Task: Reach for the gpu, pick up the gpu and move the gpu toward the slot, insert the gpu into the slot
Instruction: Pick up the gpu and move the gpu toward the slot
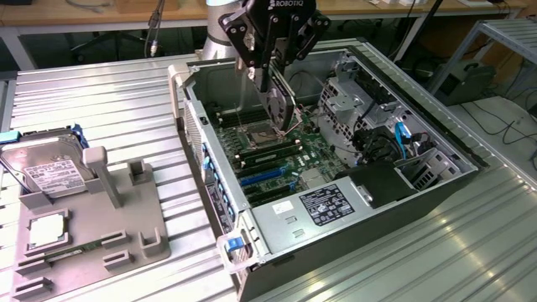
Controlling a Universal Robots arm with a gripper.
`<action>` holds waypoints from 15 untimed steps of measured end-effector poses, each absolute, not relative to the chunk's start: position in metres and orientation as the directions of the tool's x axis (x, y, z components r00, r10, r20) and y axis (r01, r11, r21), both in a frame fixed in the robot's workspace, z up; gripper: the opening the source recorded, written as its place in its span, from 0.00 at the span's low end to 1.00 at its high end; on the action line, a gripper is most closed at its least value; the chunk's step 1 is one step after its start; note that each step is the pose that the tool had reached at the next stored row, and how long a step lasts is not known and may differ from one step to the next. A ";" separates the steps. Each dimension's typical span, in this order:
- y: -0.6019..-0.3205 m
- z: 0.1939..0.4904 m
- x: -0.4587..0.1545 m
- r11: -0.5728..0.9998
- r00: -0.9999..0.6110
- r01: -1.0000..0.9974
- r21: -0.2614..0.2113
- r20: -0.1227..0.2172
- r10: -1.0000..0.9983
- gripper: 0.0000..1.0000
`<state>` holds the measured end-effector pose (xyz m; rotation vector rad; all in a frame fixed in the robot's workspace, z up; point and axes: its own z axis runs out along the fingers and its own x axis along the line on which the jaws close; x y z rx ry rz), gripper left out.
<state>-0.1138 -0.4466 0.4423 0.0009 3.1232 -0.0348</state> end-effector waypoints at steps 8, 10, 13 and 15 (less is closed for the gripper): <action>-0.447 0.442 -0.096 1.000 -1.000 0.001 -0.022 -0.018 0.000 0.27; -0.447 0.442 -0.092 1.000 -1.000 0.001 -0.022 -0.018 0.000 0.27; -0.447 0.442 -0.086 1.000 -1.000 0.001 -0.022 -0.018 0.000 0.27; -0.447 0.442 -0.079 1.000 -1.000 0.001 -0.022 -0.018 0.000 0.27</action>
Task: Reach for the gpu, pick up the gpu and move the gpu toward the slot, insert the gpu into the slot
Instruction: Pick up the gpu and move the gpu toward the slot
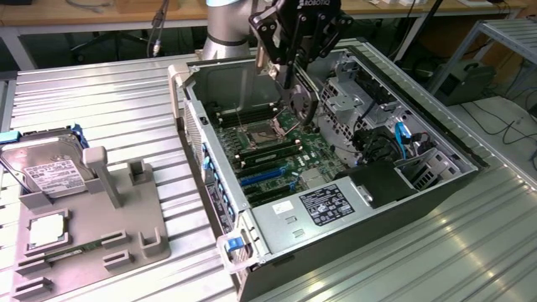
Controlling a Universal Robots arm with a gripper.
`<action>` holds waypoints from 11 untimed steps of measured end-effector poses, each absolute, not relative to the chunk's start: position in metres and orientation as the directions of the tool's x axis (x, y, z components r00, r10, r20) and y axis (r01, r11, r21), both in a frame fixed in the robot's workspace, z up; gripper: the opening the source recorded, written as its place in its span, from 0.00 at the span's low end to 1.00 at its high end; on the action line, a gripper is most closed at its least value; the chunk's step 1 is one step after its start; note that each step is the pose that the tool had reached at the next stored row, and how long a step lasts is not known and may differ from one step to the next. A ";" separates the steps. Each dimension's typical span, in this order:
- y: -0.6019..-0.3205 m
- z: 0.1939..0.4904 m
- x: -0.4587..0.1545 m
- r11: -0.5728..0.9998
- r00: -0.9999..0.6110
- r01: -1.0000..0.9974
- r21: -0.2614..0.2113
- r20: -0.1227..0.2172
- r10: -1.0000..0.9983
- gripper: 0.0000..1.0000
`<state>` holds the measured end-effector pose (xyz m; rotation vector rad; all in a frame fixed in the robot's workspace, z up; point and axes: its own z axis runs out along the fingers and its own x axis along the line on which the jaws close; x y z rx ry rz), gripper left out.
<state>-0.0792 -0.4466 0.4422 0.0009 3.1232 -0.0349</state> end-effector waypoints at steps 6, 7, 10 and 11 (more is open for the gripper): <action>-0.447 0.442 -0.066 1.000 -1.000 0.001 -0.022 -0.018 0.000 0.27; -0.447 0.442 -0.064 1.000 -1.000 0.001 -0.022 -0.018 0.000 0.27; -0.447 0.442 -0.058 1.000 -1.000 0.001 -0.022 -0.018 0.000 0.27; -0.447 0.442 -0.055 1.000 -1.000 0.001 -0.022 -0.018 0.000 0.27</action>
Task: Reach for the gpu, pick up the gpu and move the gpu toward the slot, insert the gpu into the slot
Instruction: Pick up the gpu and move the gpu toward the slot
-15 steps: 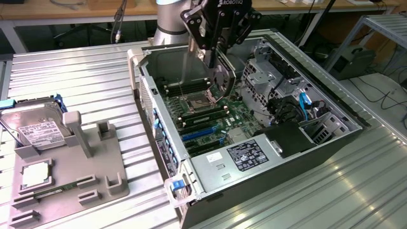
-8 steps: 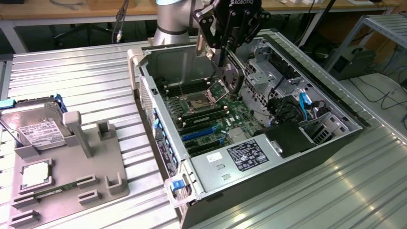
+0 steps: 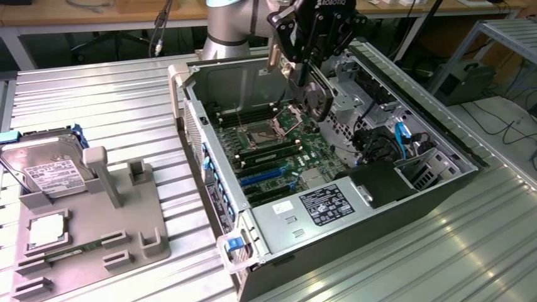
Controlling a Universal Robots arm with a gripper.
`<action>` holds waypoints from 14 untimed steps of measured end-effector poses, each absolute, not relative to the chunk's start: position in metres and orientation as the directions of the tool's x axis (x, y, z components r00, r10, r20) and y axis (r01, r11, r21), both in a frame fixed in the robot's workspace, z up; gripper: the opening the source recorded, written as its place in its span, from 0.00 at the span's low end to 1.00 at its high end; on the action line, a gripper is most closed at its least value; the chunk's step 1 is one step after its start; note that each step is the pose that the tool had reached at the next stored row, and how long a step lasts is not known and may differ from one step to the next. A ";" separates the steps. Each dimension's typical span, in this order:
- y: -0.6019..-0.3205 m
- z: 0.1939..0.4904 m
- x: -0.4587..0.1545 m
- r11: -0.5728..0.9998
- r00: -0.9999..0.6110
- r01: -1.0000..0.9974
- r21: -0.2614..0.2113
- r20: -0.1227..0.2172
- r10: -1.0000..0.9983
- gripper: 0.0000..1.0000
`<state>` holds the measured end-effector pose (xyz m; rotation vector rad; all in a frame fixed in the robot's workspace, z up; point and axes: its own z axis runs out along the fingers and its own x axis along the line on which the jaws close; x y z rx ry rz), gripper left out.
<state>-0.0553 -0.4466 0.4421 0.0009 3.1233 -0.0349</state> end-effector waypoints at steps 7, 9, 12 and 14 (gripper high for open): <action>-0.447 0.442 -0.031 1.000 -1.000 0.001 -0.022 -0.018 0.000 0.27; -0.447 0.442 -0.027 1.000 -1.000 0.001 -0.022 -0.018 0.000 0.27; -0.447 0.442 -0.026 1.000 -1.000 0.001 -0.022 -0.018 0.000 0.27; -0.447 0.442 -0.026 1.000 -1.000 0.001 -0.022 -0.018 0.000 0.27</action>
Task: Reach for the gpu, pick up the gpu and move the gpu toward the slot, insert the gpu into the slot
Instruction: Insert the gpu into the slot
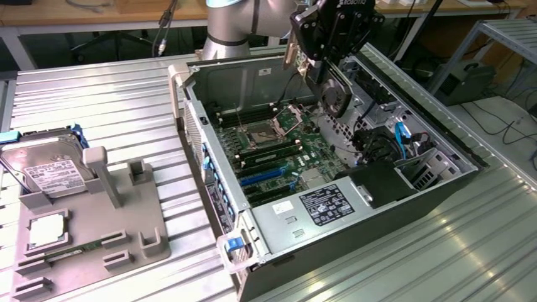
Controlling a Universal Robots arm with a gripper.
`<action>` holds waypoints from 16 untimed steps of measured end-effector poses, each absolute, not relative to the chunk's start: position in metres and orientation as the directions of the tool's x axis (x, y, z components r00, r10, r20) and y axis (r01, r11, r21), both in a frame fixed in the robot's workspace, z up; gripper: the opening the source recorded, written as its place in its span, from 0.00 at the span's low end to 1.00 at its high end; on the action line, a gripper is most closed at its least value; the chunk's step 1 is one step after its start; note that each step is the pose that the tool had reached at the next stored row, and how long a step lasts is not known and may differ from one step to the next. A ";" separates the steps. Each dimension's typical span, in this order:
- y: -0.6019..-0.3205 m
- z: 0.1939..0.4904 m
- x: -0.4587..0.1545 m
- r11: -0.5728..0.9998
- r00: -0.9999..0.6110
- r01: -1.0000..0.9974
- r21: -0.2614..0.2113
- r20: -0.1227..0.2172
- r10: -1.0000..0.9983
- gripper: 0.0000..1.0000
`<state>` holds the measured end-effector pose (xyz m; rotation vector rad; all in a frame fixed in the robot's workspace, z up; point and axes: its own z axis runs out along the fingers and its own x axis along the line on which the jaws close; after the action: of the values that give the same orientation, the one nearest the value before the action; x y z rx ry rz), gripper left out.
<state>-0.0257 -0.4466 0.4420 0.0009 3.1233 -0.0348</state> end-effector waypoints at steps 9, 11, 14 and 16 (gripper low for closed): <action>-0.447 0.442 -0.026 0.999 -0.999 -0.050 -0.022 -0.018 -0.050 0.27; -0.447 0.442 -0.026 0.996 -0.996 -0.091 -0.022 -0.018 -0.091 0.27; -0.447 0.442 -0.026 0.988 -0.988 -0.151 -0.022 -0.018 -0.152 0.27; -0.447 0.442 -0.026 0.981 -0.981 -0.190 -0.022 -0.018 -0.191 0.27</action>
<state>-0.0257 -0.4466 0.4419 -0.2986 3.1069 -0.0320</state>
